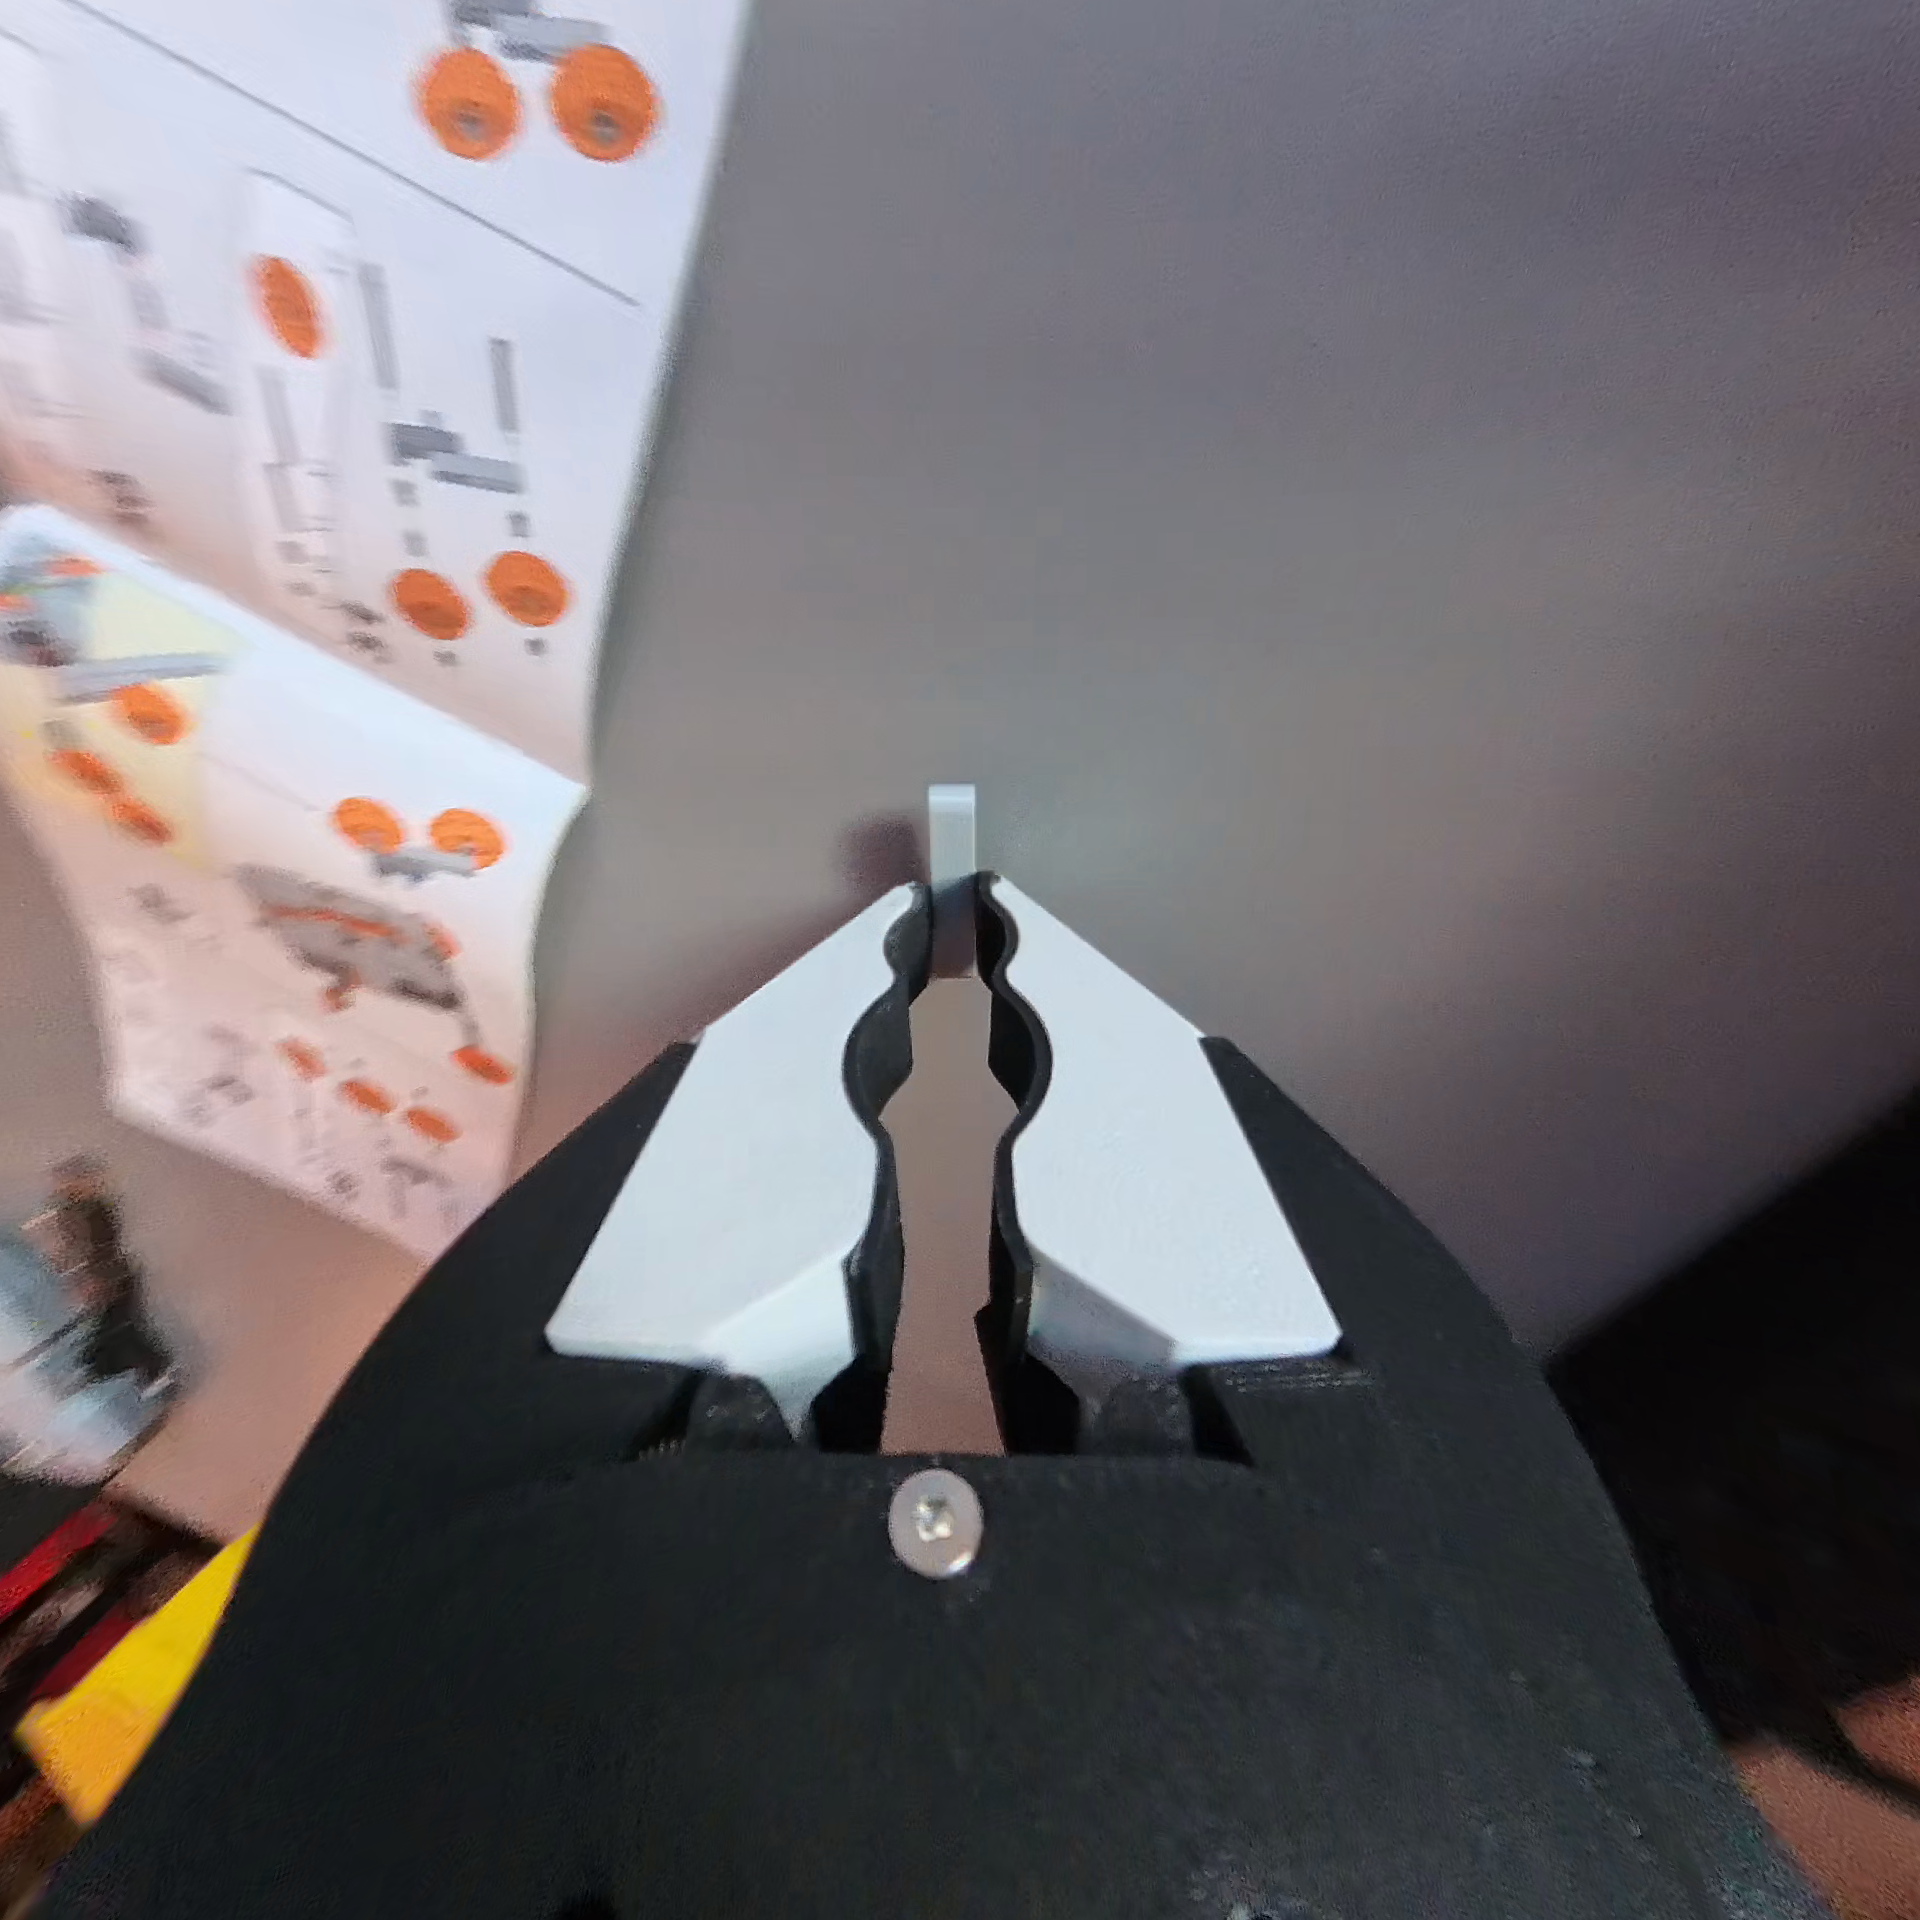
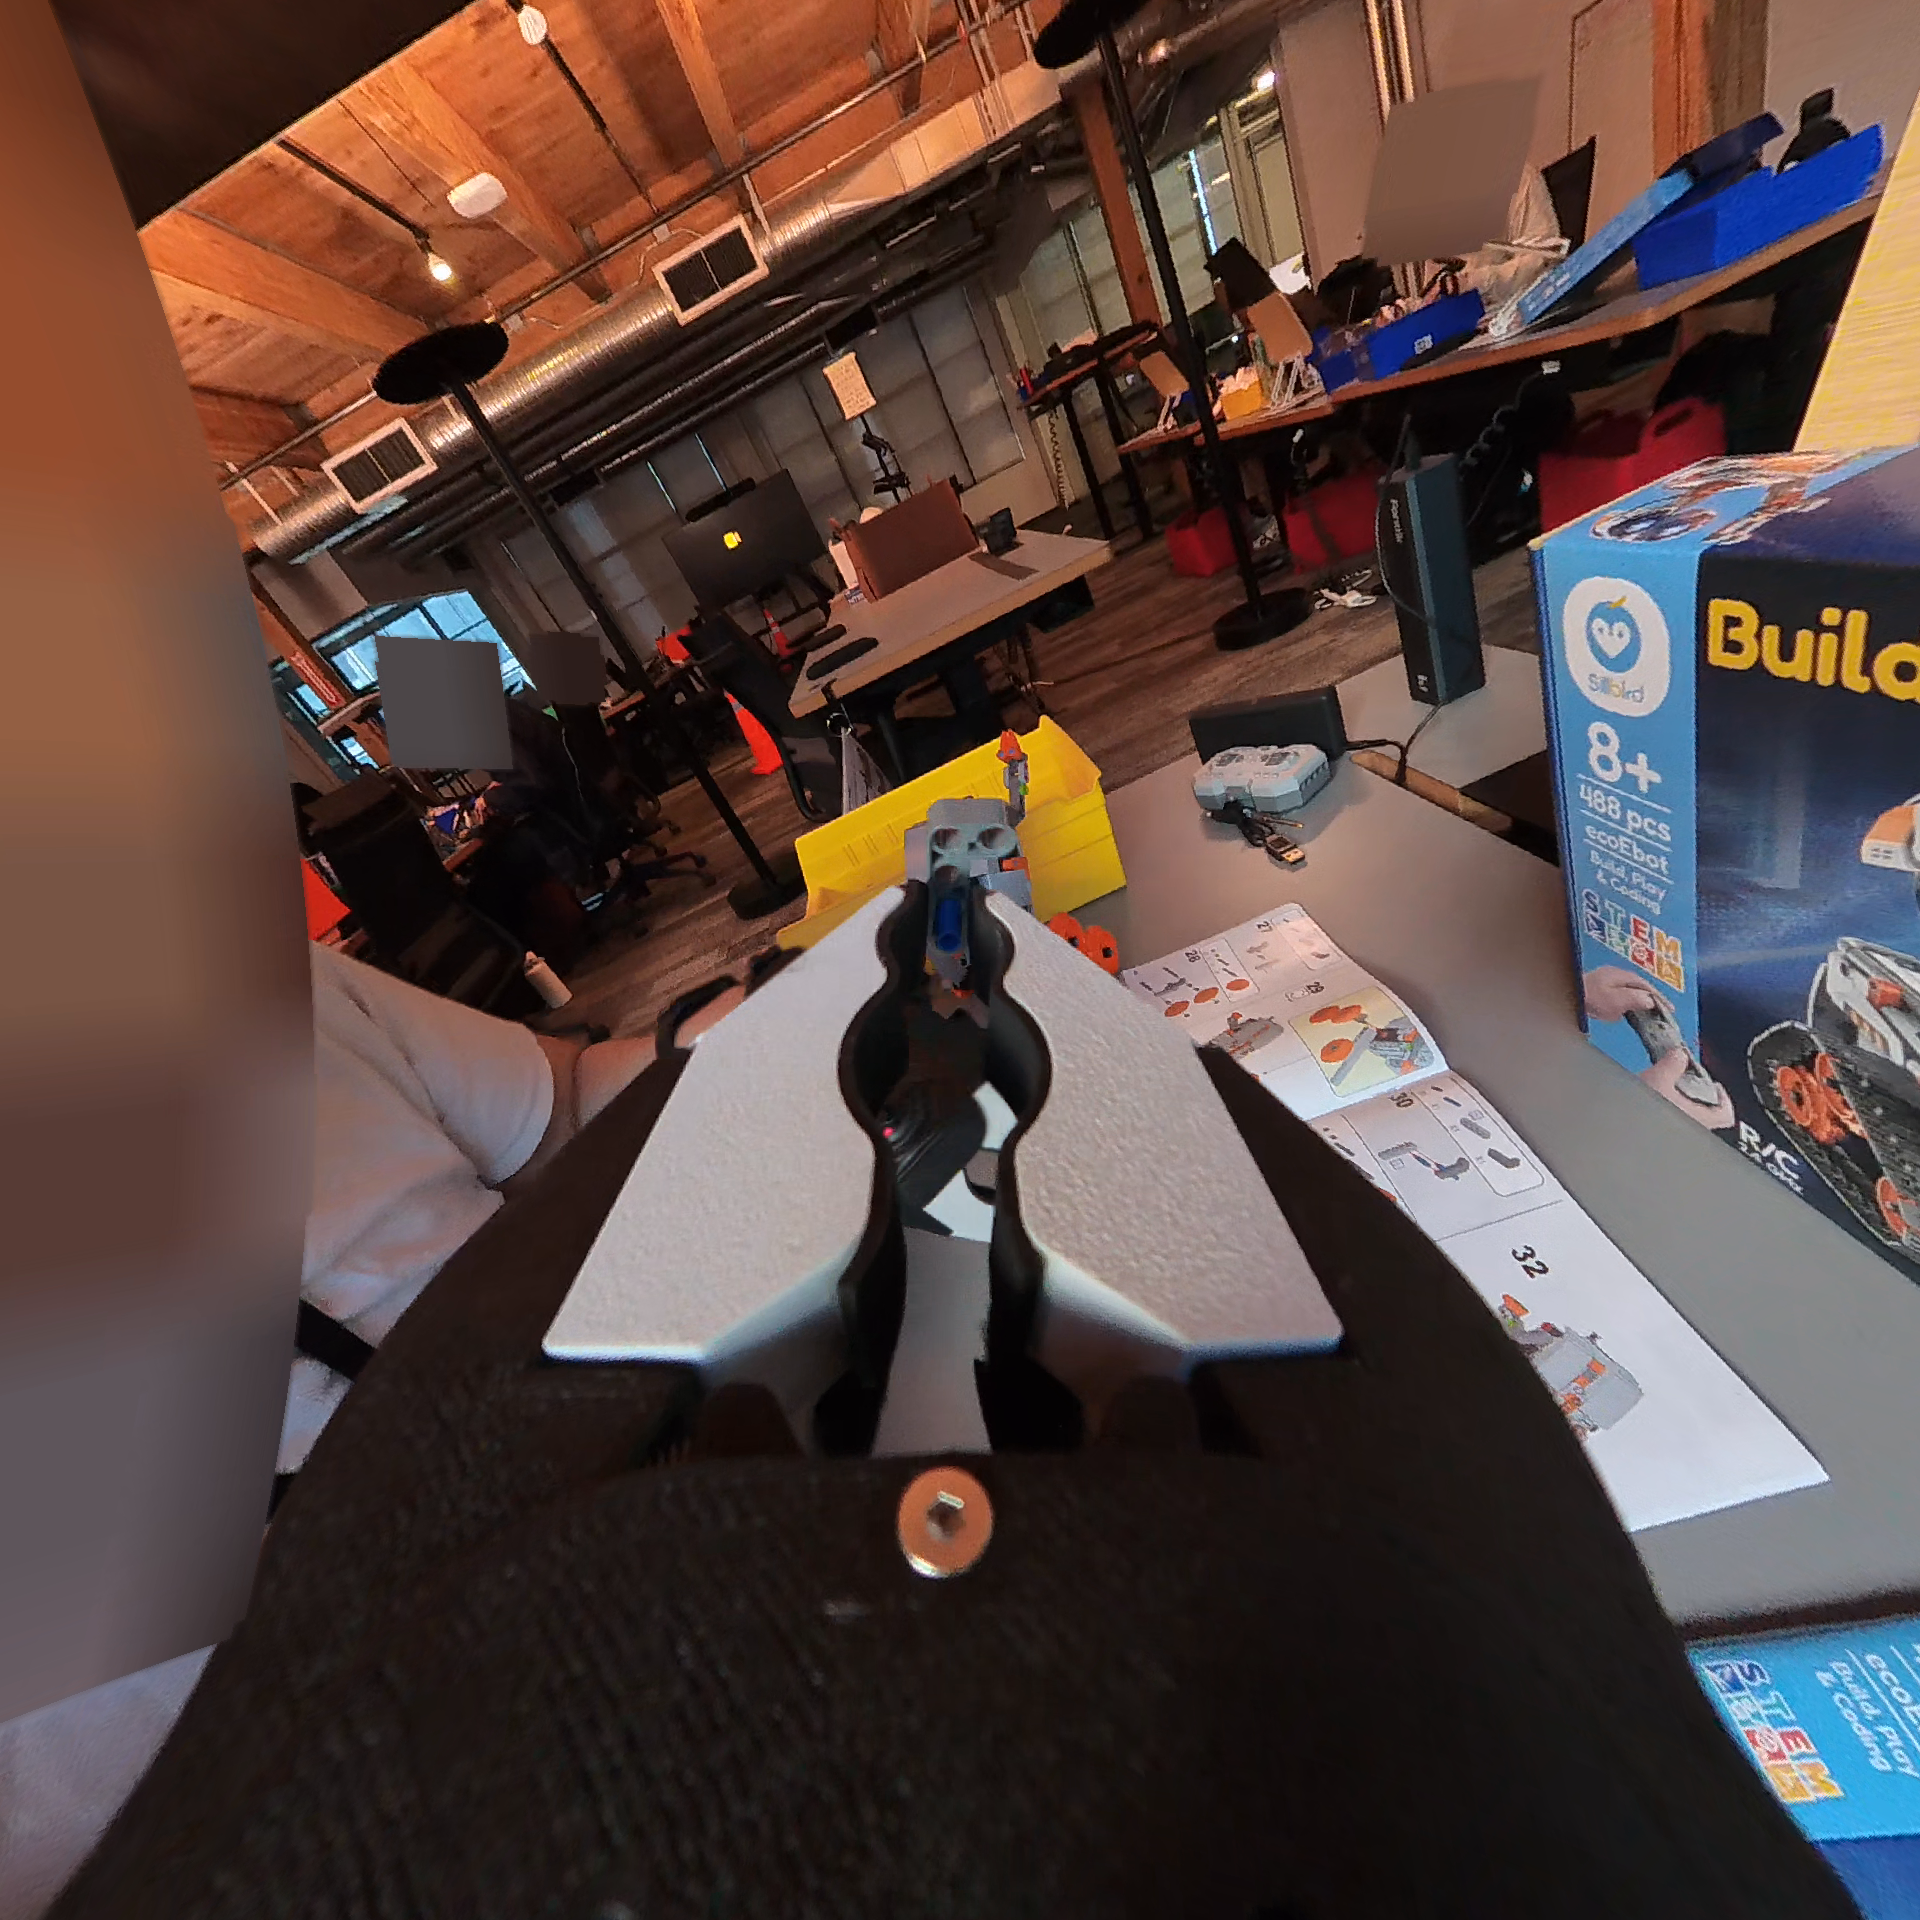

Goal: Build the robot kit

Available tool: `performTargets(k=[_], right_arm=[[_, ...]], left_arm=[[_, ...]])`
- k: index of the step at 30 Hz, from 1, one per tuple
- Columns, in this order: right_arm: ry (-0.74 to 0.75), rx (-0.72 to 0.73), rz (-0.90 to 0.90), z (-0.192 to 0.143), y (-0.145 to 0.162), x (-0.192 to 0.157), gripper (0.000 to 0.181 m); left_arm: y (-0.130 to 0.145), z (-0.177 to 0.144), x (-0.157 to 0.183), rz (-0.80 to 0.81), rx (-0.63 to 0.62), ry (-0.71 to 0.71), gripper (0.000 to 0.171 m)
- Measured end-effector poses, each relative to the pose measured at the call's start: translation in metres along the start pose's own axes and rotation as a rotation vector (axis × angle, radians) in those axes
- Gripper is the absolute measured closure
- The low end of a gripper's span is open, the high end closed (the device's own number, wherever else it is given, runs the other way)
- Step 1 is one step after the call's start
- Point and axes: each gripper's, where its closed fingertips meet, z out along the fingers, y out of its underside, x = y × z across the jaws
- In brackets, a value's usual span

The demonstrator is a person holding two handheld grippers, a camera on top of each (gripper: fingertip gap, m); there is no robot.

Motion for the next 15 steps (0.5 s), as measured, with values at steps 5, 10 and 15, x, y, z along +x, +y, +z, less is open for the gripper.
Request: performTargets(k=[5, 10, 15], right_arm=[[-0.018, -0.017, 0.009, 0.006, 0.002, -0.004, 0.175], [-0.046, -0.024, 0.015, 0.014, 0.004, -0.011, 0.175], [-0.079, -0.029, -0.002, 0.018, 0.003, -0.023, 0.175]], left_arm=[[0.010, 0.000, 0.002, 0.205, 0.022, -0.405, 0.166], [0.020, -0.004, 0.001, 0.421, -0.051, -0.804, 0.165], [0.024, -0.010, 0.002, 0.381, -0.048, -0.830, 0.156]])
